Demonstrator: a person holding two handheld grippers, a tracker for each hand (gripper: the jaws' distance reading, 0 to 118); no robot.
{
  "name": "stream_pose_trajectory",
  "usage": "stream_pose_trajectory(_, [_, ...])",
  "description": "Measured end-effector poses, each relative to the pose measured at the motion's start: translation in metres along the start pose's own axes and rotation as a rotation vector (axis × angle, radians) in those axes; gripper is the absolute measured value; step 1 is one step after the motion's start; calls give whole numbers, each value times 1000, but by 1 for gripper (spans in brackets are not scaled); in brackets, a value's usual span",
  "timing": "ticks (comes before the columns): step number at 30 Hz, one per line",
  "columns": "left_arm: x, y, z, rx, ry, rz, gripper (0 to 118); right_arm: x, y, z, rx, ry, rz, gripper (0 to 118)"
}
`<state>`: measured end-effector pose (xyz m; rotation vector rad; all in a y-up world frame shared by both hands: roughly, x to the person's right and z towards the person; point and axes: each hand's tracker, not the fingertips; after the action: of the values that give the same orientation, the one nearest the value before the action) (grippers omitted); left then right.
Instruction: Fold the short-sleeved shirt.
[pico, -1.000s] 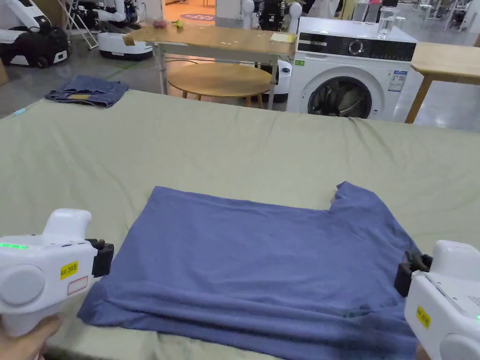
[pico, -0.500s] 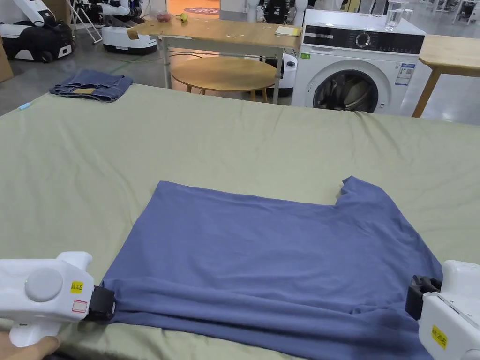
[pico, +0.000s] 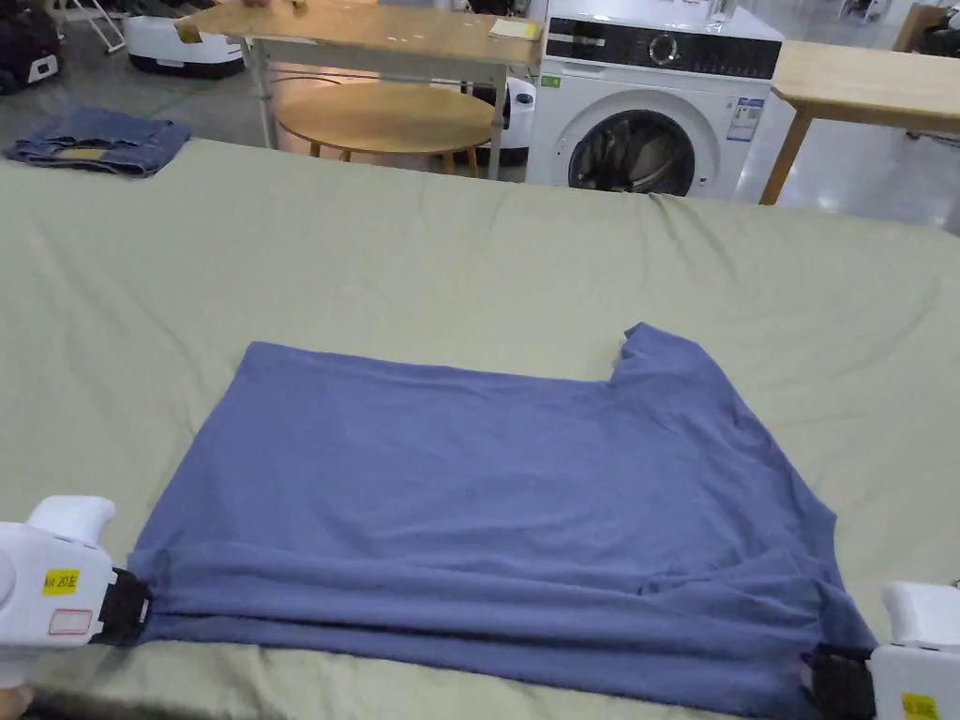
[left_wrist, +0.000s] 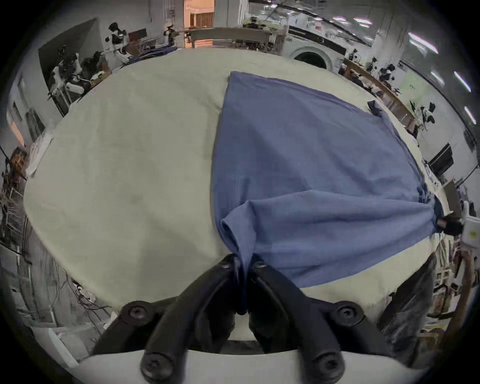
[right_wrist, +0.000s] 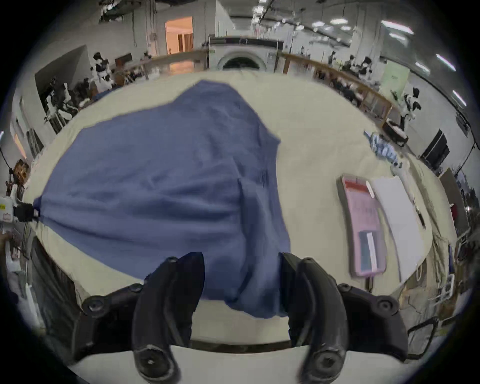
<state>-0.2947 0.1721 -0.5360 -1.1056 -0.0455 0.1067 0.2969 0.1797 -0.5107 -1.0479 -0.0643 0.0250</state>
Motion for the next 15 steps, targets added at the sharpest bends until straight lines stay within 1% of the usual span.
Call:
stream_pose_trajectory(1, [0, 0, 1, 1, 1, 1, 1, 0, -5, -7, -21, 11, -3, 58])
stream_pose_trajectory(2, [0, 0, 1, 2, 2, -2, 1, 0, -8, -14, -43, 22, -7, 54])
stream_pose_trajectory(3, [0, 0, 1, 3, 2, -1, 1, 1, -10, -20, -32, 40, -24, 50])
stream_pose_trajectory(4, [0, 0, 1, 4, 1, 1, 1, 0, -14, -22, -6, 33, -26, 43])
stream_pose_trajectory(5, [-1, -1, 1, 6, -1, 2, 2, -1, -15, -20, 37, 26, -18, 26])
stream_pose_trajectory(6, [-2, -1, 2, 9, -3, 5, 1, -2, -12, -19, 34, 40, -10, 4])
stream_pose_trajectory(7, [-2, -2, 3, 13, -7, 7, 1, -2, -10, -18, 40, 102, -31, 4])
stream_pose_trajectory(8, [-2, -2, 5, 18, -9, 8, 1, -3, -10, -16, 36, 137, -67, 3])
stream_pose_trajectory(9, [-4, -1, 7, 24, -11, 10, 1, -6, -9, -15, 29, 80, -46, 3])
stream_pose_trajectory(10, [-3, -1, 10, 34, -14, 7, 1, -8, -9, -13, 42, 76, -23, 3])
stream_pose_trajectory(11, [-3, -1, 14, 45, -16, 8, 1, -8, -9, -8, 72, 74, -19, 3])
stream_pose_trajectory(15, [-10, 11, 34, 120, -74, 44, 1, -1, 7, 18, 125, 107, -53, 3])
